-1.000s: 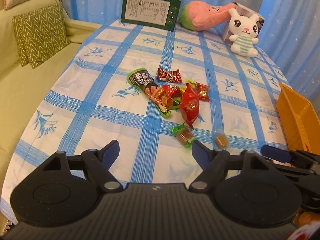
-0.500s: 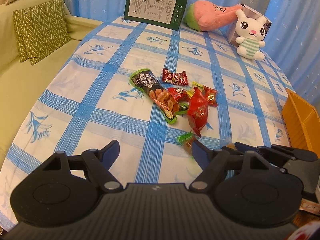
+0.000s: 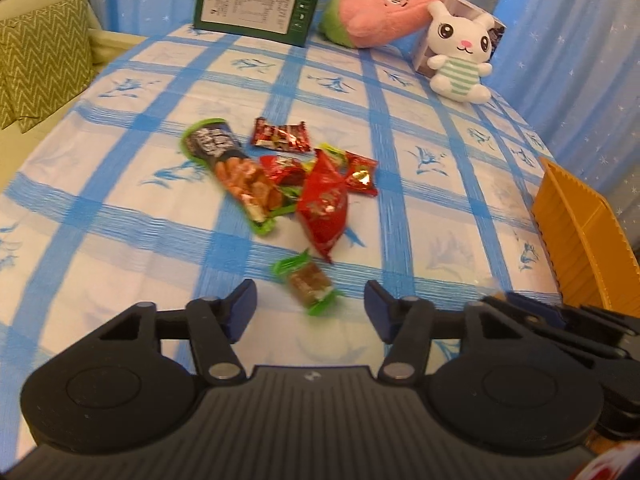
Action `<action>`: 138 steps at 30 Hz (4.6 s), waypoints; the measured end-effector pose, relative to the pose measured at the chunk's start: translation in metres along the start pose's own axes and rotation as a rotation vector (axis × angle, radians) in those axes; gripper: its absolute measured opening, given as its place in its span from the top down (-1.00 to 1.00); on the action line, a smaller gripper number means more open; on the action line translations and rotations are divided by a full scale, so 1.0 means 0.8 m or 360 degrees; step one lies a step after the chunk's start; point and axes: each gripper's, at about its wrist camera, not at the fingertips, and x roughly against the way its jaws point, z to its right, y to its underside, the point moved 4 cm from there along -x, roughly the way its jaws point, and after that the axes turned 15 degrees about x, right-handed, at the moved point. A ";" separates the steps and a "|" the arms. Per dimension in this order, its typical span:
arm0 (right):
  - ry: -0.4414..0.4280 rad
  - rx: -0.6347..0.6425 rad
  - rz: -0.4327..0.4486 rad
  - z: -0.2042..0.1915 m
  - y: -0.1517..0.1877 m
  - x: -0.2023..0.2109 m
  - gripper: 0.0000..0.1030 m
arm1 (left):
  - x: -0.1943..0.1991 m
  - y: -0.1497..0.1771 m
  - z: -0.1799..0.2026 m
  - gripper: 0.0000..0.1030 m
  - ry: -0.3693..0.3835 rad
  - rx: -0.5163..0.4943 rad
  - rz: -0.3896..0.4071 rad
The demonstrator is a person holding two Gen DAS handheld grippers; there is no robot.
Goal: Organize snacks
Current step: 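Grasp the green-wrapped chocolate with the left tool while the right tool grasps a small clear candy, then carry both candies into the orange tray and open both tools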
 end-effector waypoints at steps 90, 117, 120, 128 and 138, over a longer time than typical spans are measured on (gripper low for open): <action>0.0467 -0.0526 0.0132 0.199 0.081 0.244 0.59 | 0.120 0.099 0.292 0.66 0.0473 -0.0578 -0.0110; 0.0489 -0.0586 0.0096 0.258 0.087 0.217 0.59 | 0.045 0.113 0.356 0.58 0.0466 -0.0628 -0.0207; 0.0488 -0.0598 0.0097 0.260 0.090 0.218 0.59 | 0.042 0.109 0.350 0.24 0.0460 -0.0609 -0.0210; 0.0471 -0.0616 0.0089 0.262 0.092 0.217 0.59 | 0.055 0.099 0.314 0.19 0.0390 -0.0551 -0.0164; 0.0379 -0.0667 0.0118 0.265 0.084 0.208 0.58 | 0.071 0.094 0.287 0.12 0.0349 -0.0531 -0.0098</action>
